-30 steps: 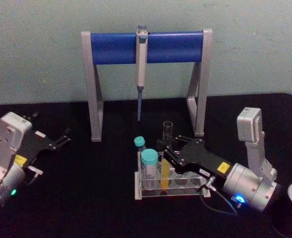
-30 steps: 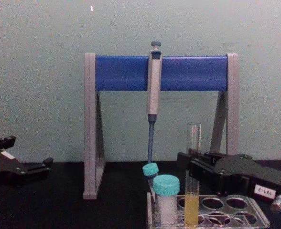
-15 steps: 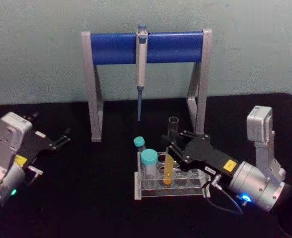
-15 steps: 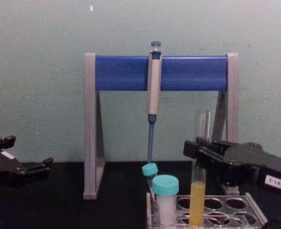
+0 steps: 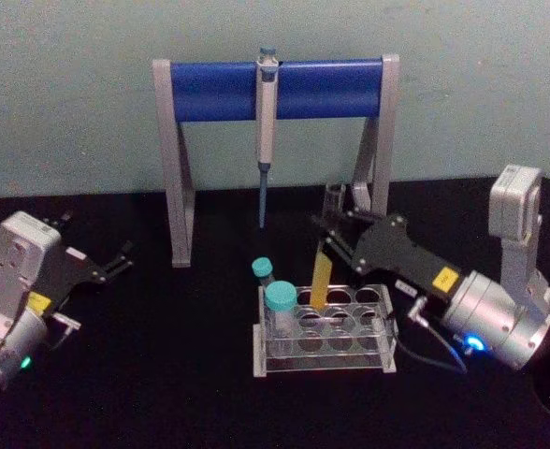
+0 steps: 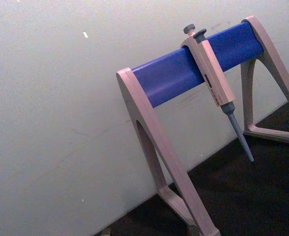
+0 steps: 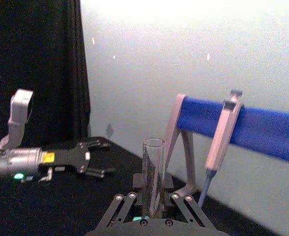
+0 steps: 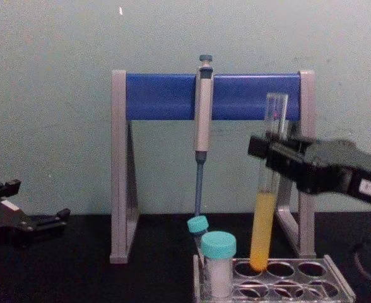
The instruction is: Pick up the test tube from the test tube rack, shake it, then place it back into the test tube rack.
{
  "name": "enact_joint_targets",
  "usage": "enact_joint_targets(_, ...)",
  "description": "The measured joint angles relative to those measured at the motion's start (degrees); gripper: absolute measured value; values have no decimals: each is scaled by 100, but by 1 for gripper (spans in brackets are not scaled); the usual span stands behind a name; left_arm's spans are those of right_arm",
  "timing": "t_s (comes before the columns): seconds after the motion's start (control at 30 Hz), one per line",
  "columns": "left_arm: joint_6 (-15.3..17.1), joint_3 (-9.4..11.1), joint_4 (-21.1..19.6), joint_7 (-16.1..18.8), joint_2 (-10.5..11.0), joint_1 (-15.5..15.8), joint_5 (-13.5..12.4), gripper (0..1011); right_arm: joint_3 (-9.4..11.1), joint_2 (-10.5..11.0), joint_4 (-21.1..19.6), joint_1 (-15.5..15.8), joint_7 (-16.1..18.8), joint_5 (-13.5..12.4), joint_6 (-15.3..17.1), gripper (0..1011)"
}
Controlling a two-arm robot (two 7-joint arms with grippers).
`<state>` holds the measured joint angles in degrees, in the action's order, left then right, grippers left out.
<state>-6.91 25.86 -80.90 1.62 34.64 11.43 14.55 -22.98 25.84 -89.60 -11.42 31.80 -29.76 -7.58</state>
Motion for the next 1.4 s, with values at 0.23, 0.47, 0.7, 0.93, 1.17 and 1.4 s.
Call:
enact_joint_targets(0.23,0,0,0,0,0,0,0,1001,16,-90,215,-315,-14,80,-20,234)
enact_joint_targets(0.47,0,0,0,0,0,0,0,1001,-4,-202,496,-599,-36,168,-13,234)
enact_joint_targets(0.7,0,0,0,0,0,0,0,1001,-14,-275,678,-733,-64,222,-4,234)
enact_joint_targets(0.93,0,0,0,0,0,0,0,1001,23,-308,734,-764,-128,248,10,234)
enact_joint_targets(1.17,0,0,0,0,0,0,0,1001,164,-264,651,-666,-282,286,13,234)
enact_joint_targets(1.4,0,0,0,0,0,0,0,1001,359,-87,319,-361,-455,336,90,234)
